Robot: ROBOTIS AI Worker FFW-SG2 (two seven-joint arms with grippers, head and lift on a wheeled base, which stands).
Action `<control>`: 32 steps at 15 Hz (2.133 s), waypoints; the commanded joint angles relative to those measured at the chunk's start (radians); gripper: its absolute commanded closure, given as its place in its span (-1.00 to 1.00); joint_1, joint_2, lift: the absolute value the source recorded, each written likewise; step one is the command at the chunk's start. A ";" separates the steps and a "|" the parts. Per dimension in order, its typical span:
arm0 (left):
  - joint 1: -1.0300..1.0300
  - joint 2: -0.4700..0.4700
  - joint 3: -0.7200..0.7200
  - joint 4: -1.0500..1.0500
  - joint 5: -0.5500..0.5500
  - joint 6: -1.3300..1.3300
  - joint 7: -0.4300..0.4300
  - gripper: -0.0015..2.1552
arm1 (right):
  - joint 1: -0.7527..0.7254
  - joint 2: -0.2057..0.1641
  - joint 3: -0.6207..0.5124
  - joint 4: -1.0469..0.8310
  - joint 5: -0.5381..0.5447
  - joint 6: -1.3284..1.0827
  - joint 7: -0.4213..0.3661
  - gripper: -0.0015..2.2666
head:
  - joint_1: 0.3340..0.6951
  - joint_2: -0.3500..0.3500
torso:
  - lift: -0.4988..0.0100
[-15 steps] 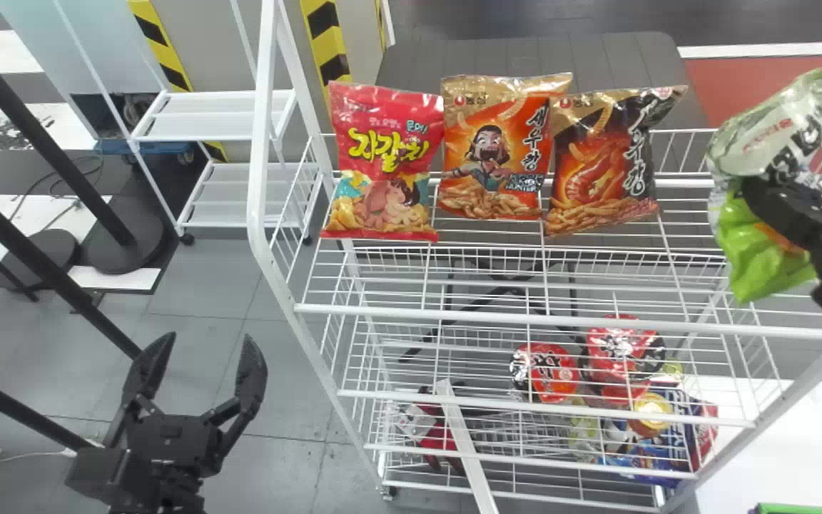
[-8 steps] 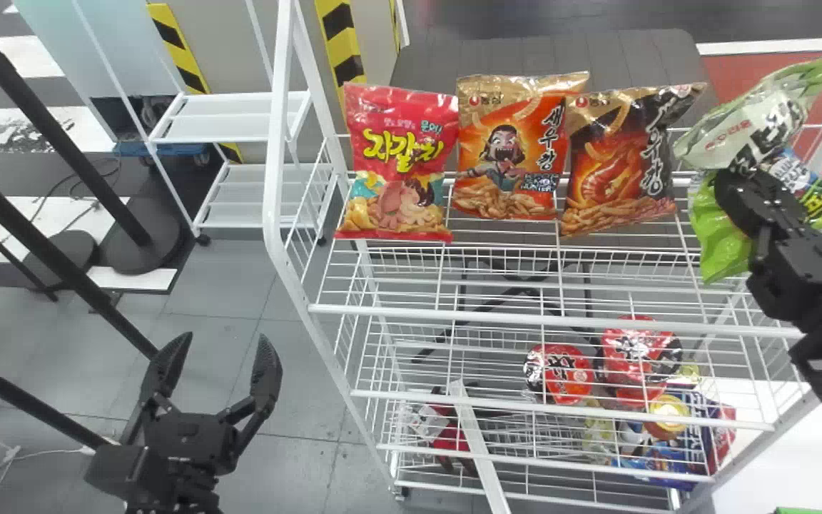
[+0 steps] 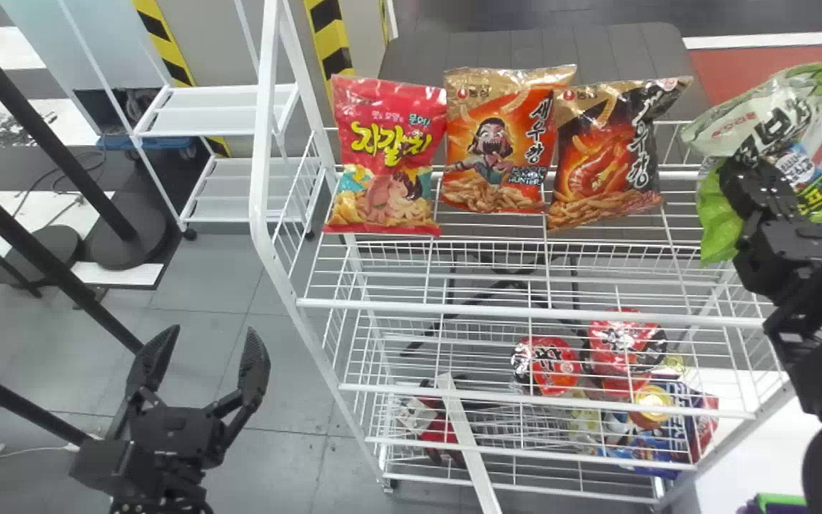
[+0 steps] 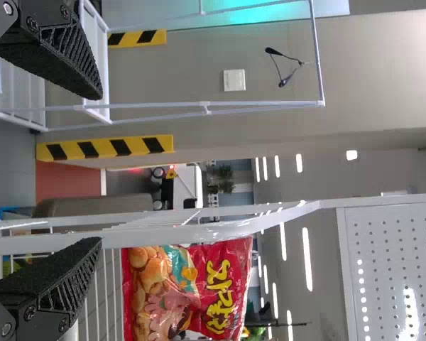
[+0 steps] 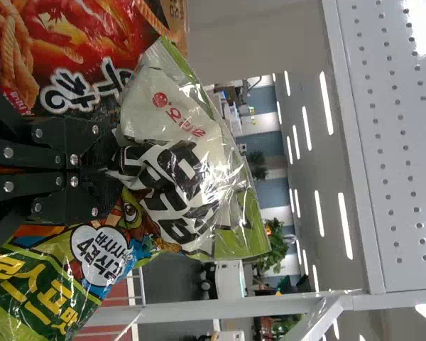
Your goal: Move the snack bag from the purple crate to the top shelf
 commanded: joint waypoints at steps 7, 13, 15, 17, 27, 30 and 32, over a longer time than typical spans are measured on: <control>-0.001 0.007 0.000 0.001 0.002 0.000 0.000 -0.91 | -0.093 0.004 0.003 0.155 0.046 -0.029 -0.097 0.52 | 1.00 0.27 | 1.00; -0.003 0.010 0.000 0.001 0.002 0.000 0.000 -0.91 | -0.103 0.004 -0.016 0.164 0.032 0.057 -0.098 -0.59 | 1.00 0.25 | 1.00; -0.005 0.010 0.000 0.001 0.002 0.000 0.000 -0.91 | -0.105 0.004 -0.016 0.164 0.024 0.091 -0.098 -0.68 | 1.00 0.24 | 1.00; -0.005 0.010 0.000 0.002 0.003 0.000 0.000 -0.91 | -0.105 0.004 -0.017 0.164 0.023 0.091 -0.100 -0.69 | 1.00 0.24 | 1.00; -0.005 0.012 0.005 0.002 0.006 -0.003 0.000 -0.91 | -0.068 0.004 -0.025 0.057 0.035 0.250 -0.100 -0.80 | 1.00 0.23 | 1.00; -0.005 0.012 0.003 0.002 0.009 -0.003 0.000 -0.91 | -0.051 0.004 -0.011 -0.020 0.044 0.345 -0.100 -0.80 | 1.00 0.26 | 1.00; -0.005 0.012 0.005 0.002 0.012 -0.003 0.000 -0.91 | -0.059 0.004 -0.016 -0.040 0.060 0.419 -0.100 -0.83 | 1.00 0.28 | 1.00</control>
